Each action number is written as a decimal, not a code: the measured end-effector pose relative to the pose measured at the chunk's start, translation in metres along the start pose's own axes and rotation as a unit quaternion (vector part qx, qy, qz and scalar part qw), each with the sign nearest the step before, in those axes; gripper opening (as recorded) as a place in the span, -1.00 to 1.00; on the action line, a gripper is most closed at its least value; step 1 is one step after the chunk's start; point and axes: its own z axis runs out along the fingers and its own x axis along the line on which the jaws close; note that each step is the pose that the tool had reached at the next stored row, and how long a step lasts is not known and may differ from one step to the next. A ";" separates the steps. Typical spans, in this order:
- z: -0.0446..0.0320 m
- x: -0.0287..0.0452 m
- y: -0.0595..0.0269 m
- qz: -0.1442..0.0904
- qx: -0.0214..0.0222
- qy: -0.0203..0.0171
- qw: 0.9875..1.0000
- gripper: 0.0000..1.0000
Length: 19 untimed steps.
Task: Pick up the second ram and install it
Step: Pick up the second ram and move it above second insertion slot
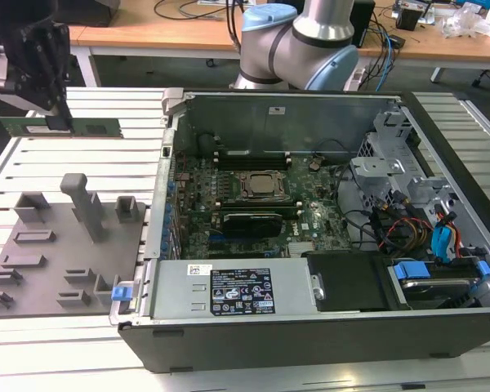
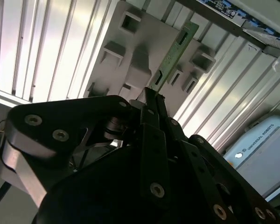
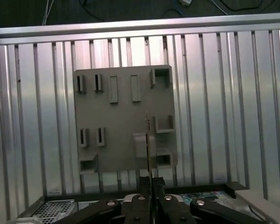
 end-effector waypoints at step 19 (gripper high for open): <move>-0.0022 -0.0057 -0.0811 0.000 -0.003 0.000 1.000 -0.73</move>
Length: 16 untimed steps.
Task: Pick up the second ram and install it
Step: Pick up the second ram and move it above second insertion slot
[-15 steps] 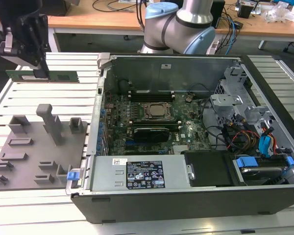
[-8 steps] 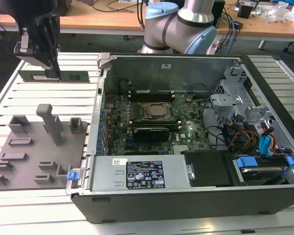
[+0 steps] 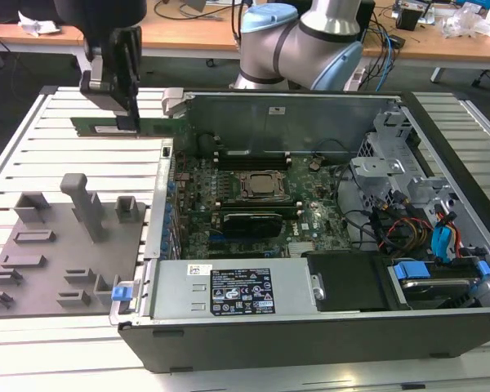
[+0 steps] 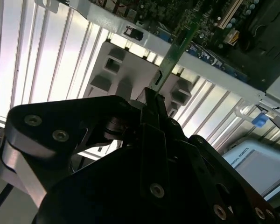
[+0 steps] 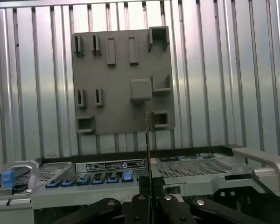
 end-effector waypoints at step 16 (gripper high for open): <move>-0.0016 -0.0051 -0.0526 0.000 -0.002 0.000 1.000 -0.73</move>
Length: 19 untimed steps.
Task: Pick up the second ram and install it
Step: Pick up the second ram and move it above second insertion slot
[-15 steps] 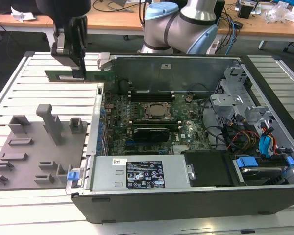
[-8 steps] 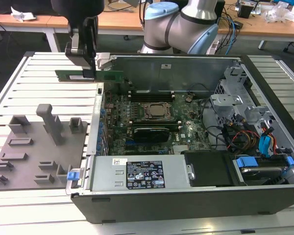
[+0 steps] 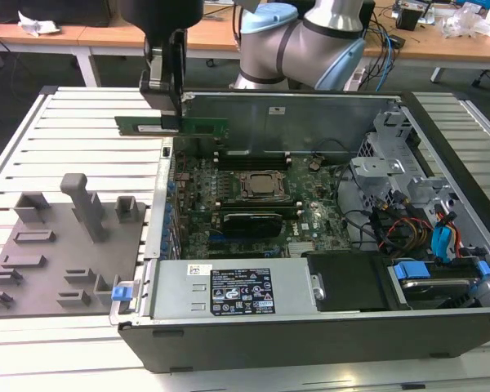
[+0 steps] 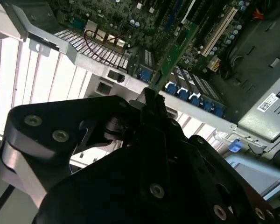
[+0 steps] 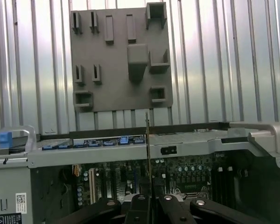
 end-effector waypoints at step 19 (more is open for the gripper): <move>-0.0025 -0.0062 -0.0684 0.000 -0.003 0.000 1.000 -0.73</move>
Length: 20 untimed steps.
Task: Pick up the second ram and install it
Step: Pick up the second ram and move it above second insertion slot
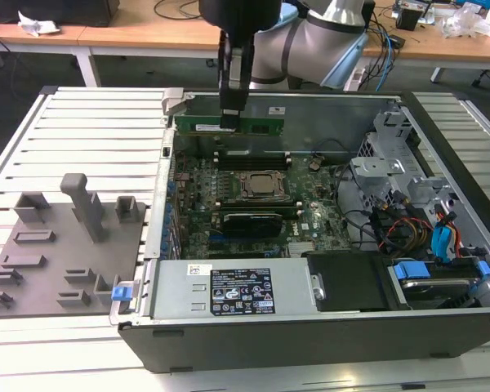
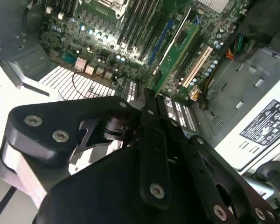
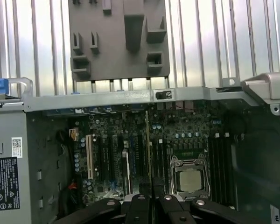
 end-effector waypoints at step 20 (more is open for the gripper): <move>0.0155 -0.0240 -0.0410 0.000 -0.008 -0.003 1.000 -0.73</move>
